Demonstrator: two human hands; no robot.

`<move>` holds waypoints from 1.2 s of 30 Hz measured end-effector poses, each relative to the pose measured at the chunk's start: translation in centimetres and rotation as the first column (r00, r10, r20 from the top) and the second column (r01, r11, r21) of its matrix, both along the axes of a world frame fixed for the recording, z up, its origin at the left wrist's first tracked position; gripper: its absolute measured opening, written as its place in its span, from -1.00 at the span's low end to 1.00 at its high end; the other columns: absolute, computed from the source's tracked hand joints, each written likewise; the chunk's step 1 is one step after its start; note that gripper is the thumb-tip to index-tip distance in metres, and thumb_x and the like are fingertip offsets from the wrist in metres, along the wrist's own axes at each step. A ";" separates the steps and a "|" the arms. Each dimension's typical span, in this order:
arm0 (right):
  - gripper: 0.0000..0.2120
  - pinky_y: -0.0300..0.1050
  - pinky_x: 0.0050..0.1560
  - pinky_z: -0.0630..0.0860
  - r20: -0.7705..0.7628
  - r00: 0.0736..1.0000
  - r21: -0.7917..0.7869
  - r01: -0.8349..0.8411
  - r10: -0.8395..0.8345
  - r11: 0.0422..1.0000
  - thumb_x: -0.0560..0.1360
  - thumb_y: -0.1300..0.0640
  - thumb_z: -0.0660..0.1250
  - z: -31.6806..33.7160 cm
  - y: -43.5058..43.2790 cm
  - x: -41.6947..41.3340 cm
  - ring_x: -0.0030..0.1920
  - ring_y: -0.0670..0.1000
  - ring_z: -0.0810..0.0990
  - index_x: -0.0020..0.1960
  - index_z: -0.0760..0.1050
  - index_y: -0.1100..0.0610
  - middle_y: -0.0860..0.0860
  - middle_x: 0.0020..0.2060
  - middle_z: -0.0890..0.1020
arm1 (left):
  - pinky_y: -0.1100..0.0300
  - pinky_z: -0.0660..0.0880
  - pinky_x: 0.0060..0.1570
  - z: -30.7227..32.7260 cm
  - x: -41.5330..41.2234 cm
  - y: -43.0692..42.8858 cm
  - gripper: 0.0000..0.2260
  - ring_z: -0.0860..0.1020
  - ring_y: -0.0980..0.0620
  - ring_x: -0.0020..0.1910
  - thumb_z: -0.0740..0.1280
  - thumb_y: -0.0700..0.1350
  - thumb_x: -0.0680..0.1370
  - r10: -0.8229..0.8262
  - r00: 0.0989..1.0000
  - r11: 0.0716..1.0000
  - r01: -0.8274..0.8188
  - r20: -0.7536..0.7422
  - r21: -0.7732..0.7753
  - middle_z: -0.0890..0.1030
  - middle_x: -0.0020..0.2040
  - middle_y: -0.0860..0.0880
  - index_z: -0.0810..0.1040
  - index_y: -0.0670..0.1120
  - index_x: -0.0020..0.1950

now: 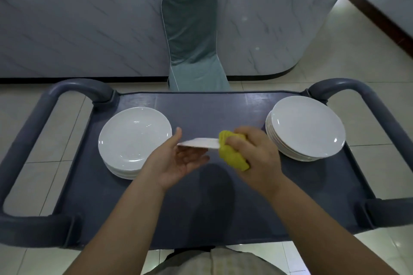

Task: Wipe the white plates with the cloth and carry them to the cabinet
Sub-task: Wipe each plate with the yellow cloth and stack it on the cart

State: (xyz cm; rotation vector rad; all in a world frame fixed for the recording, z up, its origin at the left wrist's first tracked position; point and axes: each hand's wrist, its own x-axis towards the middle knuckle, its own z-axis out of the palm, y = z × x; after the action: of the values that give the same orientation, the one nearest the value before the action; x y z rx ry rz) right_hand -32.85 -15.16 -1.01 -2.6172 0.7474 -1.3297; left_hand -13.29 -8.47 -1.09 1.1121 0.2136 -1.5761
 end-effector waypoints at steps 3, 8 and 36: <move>-0.81 -0.09 -0.10 0.49 -0.129 0.985 -0.104 -0.130 0.117 0.986 0.44 0.22 0.43 -0.5 0.5 -0.2 -0.09 0.14 0.54 0.05 0.58 0.14 0.15 0.02 0.55 | 0.00 0.63 -0.40 0.9 0.5 0.2 -0.88 0.66 -0.16 -0.18 0.24 -0.32 0.59 0.078 0.997 0.997 -0.077 -0.024 0.031 0.65 -0.12 -0.25 0.48 -0.36 0.07; -0.51 -0.08 0.05 0.51 0.094 0.996 0.598 -0.065 0.011 0.799 0.37 0.24 0.52 -1.4 0.9 -4.2 0.09 -0.09 0.54 0.16 0.45 -0.14 -0.14 0.12 0.51 | 0.08 0.63 -0.27 0.4 1.8 1.7 -0.81 0.69 -0.08 -0.08 0.25 -0.33 0.54 0.016 0.998 0.978 -0.004 0.055 -0.207 0.70 0.00 -0.14 0.52 -0.22 0.13; -0.66 0.09 0.17 0.43 -0.214 0.963 0.078 0.185 -0.165 0.980 0.50 -0.02 0.33 -2.2 2.6 4.9 0.13 0.15 0.44 0.23 0.40 0.05 0.10 0.24 0.44 | 0.05 0.62 -0.11 -3.3 4.3 4.1 -0.61 0.62 -0.13 0.10 0.39 -0.32 0.43 -0.089 0.974 0.885 0.174 0.210 -0.431 0.62 0.17 -0.20 0.53 -0.11 0.23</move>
State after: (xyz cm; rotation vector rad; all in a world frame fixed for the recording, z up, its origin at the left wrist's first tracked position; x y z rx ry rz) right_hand -27.95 -12.52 -3.20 -2.6910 1.0681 -1.0370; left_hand -9.00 -4.33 -4.40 0.9105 -0.3462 -1.5269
